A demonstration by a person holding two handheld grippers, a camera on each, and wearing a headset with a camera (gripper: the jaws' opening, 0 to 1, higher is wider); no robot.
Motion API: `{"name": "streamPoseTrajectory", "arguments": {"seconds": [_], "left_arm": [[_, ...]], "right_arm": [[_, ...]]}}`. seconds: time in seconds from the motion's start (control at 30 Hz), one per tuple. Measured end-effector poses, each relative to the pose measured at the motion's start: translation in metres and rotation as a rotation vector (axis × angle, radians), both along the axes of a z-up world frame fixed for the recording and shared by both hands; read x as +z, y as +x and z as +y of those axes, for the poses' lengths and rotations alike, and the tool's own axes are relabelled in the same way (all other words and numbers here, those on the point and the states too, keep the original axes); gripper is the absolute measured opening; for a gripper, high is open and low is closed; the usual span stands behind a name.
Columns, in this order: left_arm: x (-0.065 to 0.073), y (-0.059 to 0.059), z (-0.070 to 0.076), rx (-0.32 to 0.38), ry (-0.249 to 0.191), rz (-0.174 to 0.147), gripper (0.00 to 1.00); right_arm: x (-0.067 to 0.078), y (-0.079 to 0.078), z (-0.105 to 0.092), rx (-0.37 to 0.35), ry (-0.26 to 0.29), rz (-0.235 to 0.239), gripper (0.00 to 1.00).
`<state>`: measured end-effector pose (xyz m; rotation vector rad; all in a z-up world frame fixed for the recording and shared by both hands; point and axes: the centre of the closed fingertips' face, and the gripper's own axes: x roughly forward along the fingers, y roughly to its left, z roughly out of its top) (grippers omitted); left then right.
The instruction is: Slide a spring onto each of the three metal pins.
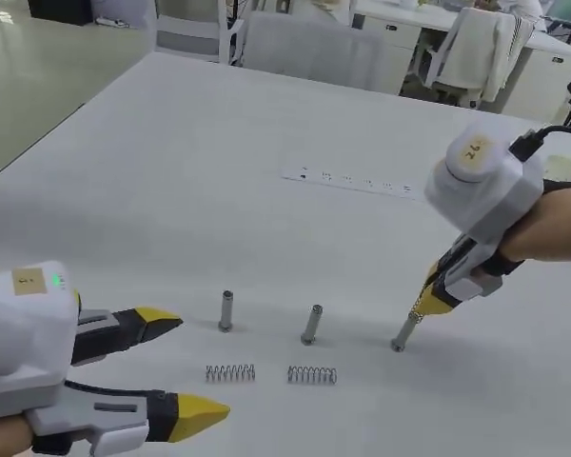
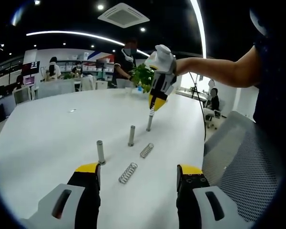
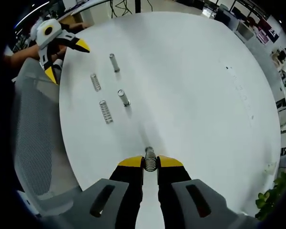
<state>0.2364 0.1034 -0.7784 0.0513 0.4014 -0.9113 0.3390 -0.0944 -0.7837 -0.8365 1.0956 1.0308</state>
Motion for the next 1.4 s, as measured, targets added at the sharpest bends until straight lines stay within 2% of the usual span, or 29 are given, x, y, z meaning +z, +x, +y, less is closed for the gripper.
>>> {"name": "streamPoseTrajectory", "arguments": {"seconds": [0.67,1.4], "left_arm": [[0.000,-0.001,-0.001,-0.003,0.007,0.003,0.59],[0.000,0.000,0.001,0.003,0.005,0.002,0.59]], "right_arm": [[-0.032,0.000,-0.001,-0.014,-0.042,0.038,0.08],[-0.055,-0.003,-0.003,-0.020,-0.069,0.066,0.09]]}}
